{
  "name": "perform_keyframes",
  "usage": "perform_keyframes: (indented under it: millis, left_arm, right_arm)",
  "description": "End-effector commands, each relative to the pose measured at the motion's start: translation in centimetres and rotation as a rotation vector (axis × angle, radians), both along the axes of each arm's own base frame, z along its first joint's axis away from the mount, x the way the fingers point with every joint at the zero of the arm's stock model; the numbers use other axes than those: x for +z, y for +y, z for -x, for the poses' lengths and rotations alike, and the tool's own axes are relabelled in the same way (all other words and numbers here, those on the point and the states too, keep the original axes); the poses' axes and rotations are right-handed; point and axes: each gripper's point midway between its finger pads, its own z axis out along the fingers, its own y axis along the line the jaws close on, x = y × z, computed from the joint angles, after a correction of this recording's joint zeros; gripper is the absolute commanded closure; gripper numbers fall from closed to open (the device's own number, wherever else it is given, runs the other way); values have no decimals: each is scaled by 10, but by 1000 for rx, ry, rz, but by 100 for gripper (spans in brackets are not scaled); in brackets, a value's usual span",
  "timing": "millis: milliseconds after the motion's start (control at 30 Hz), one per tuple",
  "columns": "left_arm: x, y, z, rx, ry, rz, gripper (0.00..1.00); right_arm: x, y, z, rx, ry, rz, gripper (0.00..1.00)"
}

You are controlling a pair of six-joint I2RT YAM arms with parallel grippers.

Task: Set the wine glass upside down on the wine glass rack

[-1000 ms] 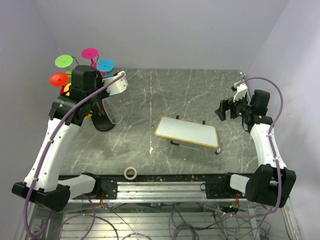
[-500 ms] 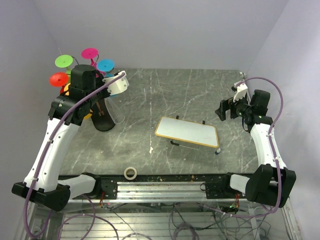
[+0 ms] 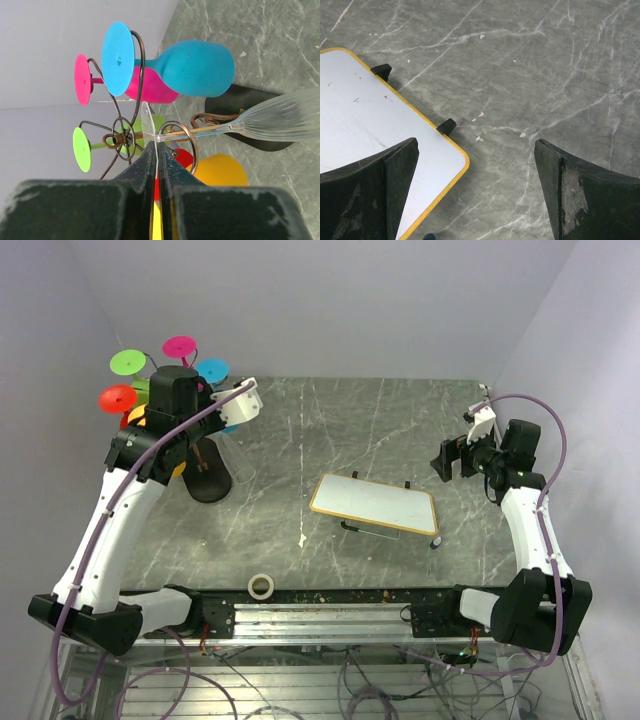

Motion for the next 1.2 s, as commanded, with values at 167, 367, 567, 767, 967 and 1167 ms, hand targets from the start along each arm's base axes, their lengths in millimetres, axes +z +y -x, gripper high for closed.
perform_keyframes:
  millis: [167, 367, 567, 767, 967, 1167]
  left_arm:
    - [-6, -12, -6, -25, -5, 35, 85]
    - [-9, -14, -5, -26, 4, 51, 82]
    - [-10, -19, -2, -39, 14, 87, 76]
    - [-12, -19, -1, -38, 17, 89, 73]
    - [-8, -21, 2, -42, 15, 117, 72]
    - [-1, -22, 2, -36, 0, 144, 72]
  right_arm:
    - [0, -3, -3, -7, -14, -1, 0]
    - [-1, -4, -3, -9, -14, 2, 0]
    - [-1, -4, -3, -10, -15, 3, 0]
    - [-1, -4, -3, -11, -17, 4, 0]
    - [-1, -4, -2, -11, -17, 5, 0]
    - [-1, -4, -2, -12, -18, 6, 0]
